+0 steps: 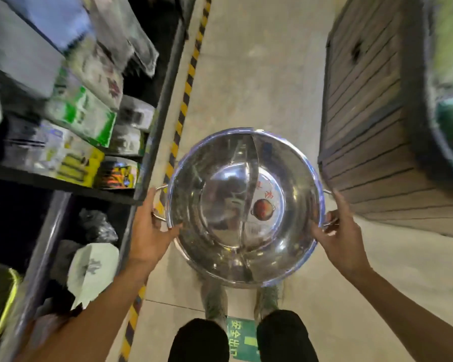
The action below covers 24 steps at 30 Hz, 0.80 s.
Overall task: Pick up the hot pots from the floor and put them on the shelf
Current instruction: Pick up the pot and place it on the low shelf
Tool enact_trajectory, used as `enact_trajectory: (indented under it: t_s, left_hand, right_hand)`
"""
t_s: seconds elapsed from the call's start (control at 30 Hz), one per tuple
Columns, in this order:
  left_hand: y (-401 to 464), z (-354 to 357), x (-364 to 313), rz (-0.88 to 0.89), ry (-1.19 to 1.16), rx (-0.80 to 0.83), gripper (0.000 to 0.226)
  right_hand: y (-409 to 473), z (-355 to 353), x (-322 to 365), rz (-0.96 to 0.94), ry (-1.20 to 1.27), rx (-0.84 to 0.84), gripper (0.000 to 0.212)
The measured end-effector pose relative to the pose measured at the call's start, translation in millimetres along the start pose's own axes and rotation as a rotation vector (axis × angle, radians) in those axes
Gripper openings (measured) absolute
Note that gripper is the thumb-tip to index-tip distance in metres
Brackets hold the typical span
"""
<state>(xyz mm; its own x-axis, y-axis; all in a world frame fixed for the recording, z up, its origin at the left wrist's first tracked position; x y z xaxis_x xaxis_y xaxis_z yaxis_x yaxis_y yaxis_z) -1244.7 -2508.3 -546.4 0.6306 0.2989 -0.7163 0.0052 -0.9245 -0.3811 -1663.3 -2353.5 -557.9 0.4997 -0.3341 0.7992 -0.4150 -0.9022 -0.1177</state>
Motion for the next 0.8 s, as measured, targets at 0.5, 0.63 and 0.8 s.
enact_trajectory:
  t_s: [0.5,0.63,0.8]
  left_hand:
    - [-204.0,-163.5,-103.2,-0.094,-0.168,-0.298,0.11]
    - [-270.7,-189.8,-85.9,-0.134,-0.199,-0.478,0.107]
    - [-379.2,-224.3,-37.9,-0.272,-0.236,-0.689,0.11]
  right_hand:
    - [3.8,-115.0,226.6,-0.433,0.028,0.235,0.092]
    - [0.2,-92.0,271.6,-0.575,-0.019,0.369,0.092]
    - [-37.6,-36.2,341.6,-0.738,0.01,0.559,0.092]
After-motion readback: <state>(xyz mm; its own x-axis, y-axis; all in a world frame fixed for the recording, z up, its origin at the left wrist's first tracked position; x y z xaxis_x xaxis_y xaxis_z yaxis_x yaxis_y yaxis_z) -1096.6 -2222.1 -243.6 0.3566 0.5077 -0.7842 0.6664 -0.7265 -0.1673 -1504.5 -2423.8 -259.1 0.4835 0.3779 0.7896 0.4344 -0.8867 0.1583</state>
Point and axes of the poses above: each hand's wrist, its own y-axis towards the middle knuckle, its own z-axis out of the palm, x = y × z, the point moved 10 cm from there along y, towards the middle knuckle, and after that the axes turned 10 degrees about -z, right-handed, at the moved point
